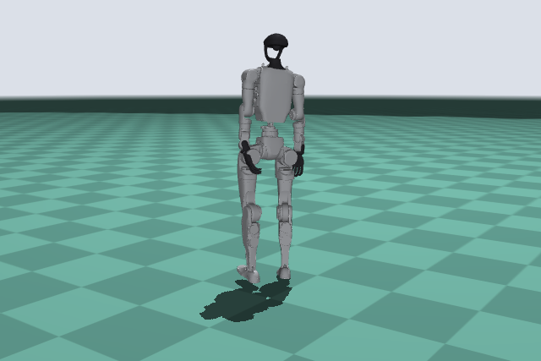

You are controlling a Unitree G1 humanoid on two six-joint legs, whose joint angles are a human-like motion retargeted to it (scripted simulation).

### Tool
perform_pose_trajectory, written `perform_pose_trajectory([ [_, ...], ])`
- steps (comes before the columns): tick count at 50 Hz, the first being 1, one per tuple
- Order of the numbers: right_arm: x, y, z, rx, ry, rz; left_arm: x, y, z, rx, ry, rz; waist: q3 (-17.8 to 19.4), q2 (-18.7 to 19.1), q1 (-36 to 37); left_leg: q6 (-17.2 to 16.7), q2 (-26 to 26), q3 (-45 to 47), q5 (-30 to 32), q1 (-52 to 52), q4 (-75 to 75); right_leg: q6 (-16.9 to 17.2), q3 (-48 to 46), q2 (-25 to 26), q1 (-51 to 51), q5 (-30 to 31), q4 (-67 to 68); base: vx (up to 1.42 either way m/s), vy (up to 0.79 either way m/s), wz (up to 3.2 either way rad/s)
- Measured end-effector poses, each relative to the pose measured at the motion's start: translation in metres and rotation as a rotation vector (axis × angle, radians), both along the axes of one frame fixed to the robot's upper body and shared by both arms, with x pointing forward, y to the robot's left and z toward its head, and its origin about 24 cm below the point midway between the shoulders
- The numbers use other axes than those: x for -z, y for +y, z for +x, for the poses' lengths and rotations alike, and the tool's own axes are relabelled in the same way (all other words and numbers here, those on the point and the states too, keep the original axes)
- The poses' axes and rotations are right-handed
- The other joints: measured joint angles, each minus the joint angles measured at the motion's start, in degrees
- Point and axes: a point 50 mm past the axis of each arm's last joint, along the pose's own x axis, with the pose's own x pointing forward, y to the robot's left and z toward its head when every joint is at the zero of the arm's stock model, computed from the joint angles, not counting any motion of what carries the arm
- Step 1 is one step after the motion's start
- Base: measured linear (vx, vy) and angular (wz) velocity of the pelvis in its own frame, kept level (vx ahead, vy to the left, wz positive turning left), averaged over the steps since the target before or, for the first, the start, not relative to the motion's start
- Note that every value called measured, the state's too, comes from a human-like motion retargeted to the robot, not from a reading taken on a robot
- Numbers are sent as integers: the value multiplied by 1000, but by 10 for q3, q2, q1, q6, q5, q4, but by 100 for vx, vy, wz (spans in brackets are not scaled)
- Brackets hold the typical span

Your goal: In place motions

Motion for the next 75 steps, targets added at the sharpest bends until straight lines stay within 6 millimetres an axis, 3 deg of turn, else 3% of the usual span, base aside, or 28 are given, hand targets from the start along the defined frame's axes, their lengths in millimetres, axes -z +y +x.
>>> perform_pose_trajectory([
  [8, 0, -2, 3, -3, 0, 5, 0, 0, 1, -5, -1, 2, 2, 0, -2, 0, 0, 0, 0, 1, 0, 0, 0, 0, 0, 0, 0, 0, 0, 0],
  [12, -1, -3, 14, 66, -57, 13, 0, -1, 2, -11, -4, 1, 4, 0, -3, -1, 1, 1, 0, 0, 0, 0, 1, -1, 0, 0, 0, 0, 0, 0],
  [16, -6, -11, 43, 170, -184, 20, 0, -2, 3, -23, -4, -2, 1, 0, -6, -2, 1, 4, 1, -3, 1, 0, 3, -1, -3, 1, 0, 0, 0, 0],
  [21, -28, -34, 105, 316, -458, 36, 0, -2, 2, -42, 4, -7, -5, 2, -10, -3, 2, 10, 1, -7, 1, 0, 7, -1, -9, 3, 1, 0, 0, 0],
  [25, -69, -59, 165, 390, -762, 49, 0, -1, 2, -54, 9, -8, -7, 1, -11, -2, 2, 14, 1, -7, 1, -1, 13, -1, -11, 4, 1, 0, 0, 0],
  [29, -129, -78, 218, 445, -1108, 33, -1, 0, 3, -52, 10, -6, -8, 0, -9, 0, 1, 16, 0, -7, 1, -1, 16, 0, -13, 4, 2, 0, 0, 0],
  [33, -200, -85, 253, 516, -1453, 40, -1, 0, 3, -50, 12, -3, -12, -1, -8, 1, 1, 16, 0, -8, 0, -1, 15, 1, -13, 3, 2, 0, 0, 0],
  [36, -254, -84, 266, 577, -1717, 28, -1, 0, 3, -41, 11, 1, -14, -2, -10, 2, 1, 13, 0, -8, 0, 0, 12, 2, -12, 2, 1, 0, 0, 0],
  [40, -325, -82, 265, 635, -2086, -47, 0, 0, 3, -24, 8, 7, -15, -3, -9, 2, 0, 11, 0, -6, -1, 0, 9, 2, -10, 1, 1, 0, 0, 0],
  [43, -367, -77, 255, 646, -2335, -162, 0, 1, 3, -24, 7, 9, -16, -5, -9, 2, 0, 9, -1, -5, -1, 0, 8, 2, -9, 0, 1, 0, 0, 0],
  [49, -418, -75, 236, 729, -2635, -430, -1, 1, 2, -41, 13, 10, -21, -7, -8, 3, 0, 7, -1, -4, -2, 1, 5, 2, -7, -2, 1, 0, 0, 0],
  [53, -434, -78, 227, 793, -2716, -535, -1, 1, 3, -44, 14, 11, -23, -10, -5, 3, 0, 5, -1, -4, -1, 1, 3, 2, -6, -3, 1, 0, 0, 0],
  [60, -450, -80, 218, 832, -2787, -558, -1, 2, 2, -51, 15, 16, -29, -13, -5, 4, -3, -2, -2, -5, -2, 2, -5, 1, -3, -5, 0, 0, 0, 0],
  [75, -480, -65, 202, 665, -2991, -628, -1, 3, 1, -57, 23, 18, -34, -15, 3, 3, -3, 2, -2, -7, 0, 2, -1, -1, -4, -5, 0, 0, 0, 0],
])
